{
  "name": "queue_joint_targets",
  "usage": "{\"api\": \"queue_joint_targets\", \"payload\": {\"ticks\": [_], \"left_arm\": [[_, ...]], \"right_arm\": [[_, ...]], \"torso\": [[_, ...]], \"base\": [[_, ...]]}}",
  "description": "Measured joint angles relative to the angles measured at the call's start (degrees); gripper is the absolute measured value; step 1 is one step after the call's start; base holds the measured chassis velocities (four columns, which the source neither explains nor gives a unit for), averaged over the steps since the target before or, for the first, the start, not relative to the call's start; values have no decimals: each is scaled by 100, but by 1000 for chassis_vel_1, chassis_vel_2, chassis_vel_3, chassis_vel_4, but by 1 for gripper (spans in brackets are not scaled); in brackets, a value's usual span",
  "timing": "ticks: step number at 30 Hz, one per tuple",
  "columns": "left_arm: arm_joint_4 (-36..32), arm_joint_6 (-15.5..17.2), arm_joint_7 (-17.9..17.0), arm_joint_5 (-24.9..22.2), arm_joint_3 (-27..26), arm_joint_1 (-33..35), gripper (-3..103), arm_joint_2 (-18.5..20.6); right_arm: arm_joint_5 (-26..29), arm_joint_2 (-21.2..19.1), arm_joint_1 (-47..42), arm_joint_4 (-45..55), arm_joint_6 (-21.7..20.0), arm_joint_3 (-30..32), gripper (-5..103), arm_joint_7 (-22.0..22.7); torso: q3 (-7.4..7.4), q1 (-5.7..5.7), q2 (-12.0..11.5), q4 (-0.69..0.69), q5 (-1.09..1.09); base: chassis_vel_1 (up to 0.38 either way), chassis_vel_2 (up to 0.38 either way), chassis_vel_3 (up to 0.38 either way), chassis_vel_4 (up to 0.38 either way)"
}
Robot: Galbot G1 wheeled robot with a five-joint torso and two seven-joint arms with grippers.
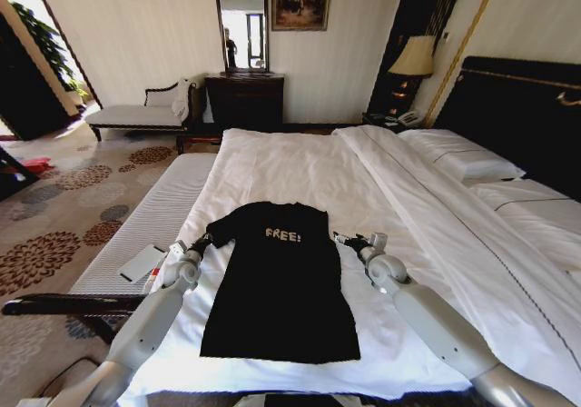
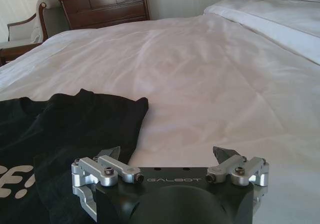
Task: Fold the clothes on the bed.
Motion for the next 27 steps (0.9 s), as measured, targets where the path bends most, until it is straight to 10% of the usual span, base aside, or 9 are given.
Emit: {"api": "queue_joint_targets", "payload": {"ticks": [27], "left_arm": [[-1785, 198, -729, 116, 677, -219, 0, 343]], "right_arm": [[-85, -90, -312, 111, -15, 316, 100, -123]], "torso": [[0, 0, 0, 0, 0]], "base": [[0, 0, 0, 0]]}}
